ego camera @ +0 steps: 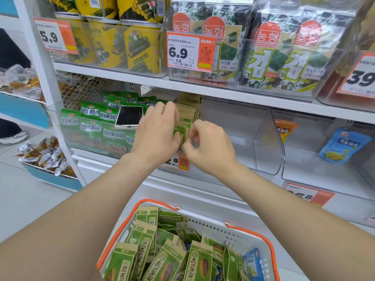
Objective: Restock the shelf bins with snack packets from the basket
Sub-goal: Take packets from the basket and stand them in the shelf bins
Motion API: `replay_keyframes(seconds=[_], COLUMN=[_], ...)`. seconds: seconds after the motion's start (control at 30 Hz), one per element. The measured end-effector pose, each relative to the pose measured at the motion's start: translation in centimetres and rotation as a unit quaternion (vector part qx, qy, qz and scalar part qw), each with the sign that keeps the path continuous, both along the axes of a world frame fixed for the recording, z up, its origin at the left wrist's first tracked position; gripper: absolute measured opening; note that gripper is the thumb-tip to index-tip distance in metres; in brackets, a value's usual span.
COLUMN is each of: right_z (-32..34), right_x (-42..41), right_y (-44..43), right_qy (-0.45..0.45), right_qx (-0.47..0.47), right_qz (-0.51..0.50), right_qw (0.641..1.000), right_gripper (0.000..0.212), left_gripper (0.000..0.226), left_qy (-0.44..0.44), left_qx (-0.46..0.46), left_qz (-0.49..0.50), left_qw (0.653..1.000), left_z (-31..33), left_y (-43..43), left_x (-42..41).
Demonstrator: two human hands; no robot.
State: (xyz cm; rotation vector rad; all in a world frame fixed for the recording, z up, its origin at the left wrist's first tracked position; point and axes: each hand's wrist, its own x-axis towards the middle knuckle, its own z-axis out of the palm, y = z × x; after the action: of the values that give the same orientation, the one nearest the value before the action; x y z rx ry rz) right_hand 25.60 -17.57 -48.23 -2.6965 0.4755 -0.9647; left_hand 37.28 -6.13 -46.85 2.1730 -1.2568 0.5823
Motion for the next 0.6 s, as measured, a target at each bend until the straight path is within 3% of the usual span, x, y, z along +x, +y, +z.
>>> replay_keyframes(seconds=[0.1,0.2,0.27,0.4,0.5,0.6], right_z=[-0.5,-1.9,-3.5,-8.5,-12.3,-16.3], right_x=[-2.2,-3.6,-4.3,-5.0,-5.7,-6.9], right_y=[1.1,1.3,1.4,2.5,3.7,4.5], right_qy=[0.132,0.337,0.435,0.556,0.592,0.617], right_qx=[-0.067,-0.083,-0.068,-0.127,-0.141,-0.174], right_qz=[0.108,0.164,0.173,0.18,0.206,0.246], right_qw=[0.983,0.923,0.881,0.801,0.766,0.727], right_gripper=[0.012,0.017,0.022,0.027,0.031,0.054], left_gripper=[0.015,0.013,0.016,0.015,0.026,0.025], left_qy=[0.054,0.122,0.147,0.188,0.137,0.101], left_qx=[0.058,0.172,0.272,0.5,0.646,0.691], left_qz=[-0.025,-0.021,-0.07,-0.14,-0.128,-0.135], left_qw=[0.997,0.977,0.948,0.834,0.74,0.703], left_z=[0.1,-0.9,-2.1,-4.9,-7.8,-9.5], left_y=[0.4,0.8,0.9,1.1,1.0,1.0], left_x=[-0.7,-1.4,-2.0,-3.7,-5.1,-6.6])
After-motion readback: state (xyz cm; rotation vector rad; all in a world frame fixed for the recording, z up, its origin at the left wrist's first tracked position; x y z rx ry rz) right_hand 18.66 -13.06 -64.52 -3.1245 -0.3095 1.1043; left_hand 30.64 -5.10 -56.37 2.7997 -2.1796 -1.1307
